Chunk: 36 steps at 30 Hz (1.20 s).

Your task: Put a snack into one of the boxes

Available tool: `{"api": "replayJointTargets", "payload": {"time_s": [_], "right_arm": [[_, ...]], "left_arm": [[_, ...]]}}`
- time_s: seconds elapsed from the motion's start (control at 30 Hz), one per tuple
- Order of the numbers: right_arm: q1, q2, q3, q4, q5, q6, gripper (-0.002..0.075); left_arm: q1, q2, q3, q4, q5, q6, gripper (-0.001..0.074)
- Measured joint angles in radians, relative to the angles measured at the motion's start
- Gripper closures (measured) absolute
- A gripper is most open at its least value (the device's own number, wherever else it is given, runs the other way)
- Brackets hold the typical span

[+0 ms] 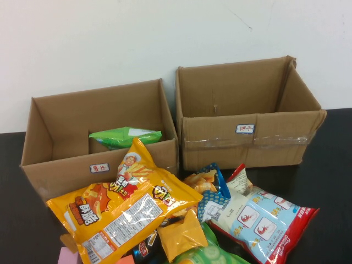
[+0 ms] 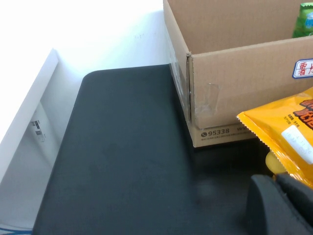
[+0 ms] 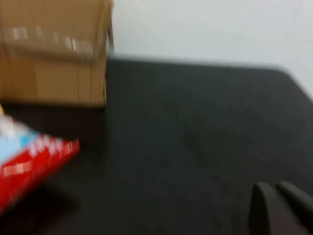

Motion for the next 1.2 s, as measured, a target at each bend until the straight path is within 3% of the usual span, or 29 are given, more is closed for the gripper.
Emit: {"api": "replayJointTargets", "payload": {"time_s": [0.37,0.63,1.2], "right_arm": [[0.0,0.0,-0.002,0.004,0.017,0.022,0.0724],[0.093,0.0,-0.002,0.013,0.019,0.049,0.0724],[0.095,0.0,-0.002,0.013,0.019,0.049,0.0724]], "left_arm": [[0.0,0.0,0.0,0.0,0.0,0.0,0.0738],[0.0,0.0,0.0,0.0,0.0,0.003,0.0738],[0.0,0.0,0.0,0.0,0.0,0.003,0.0738]]}}
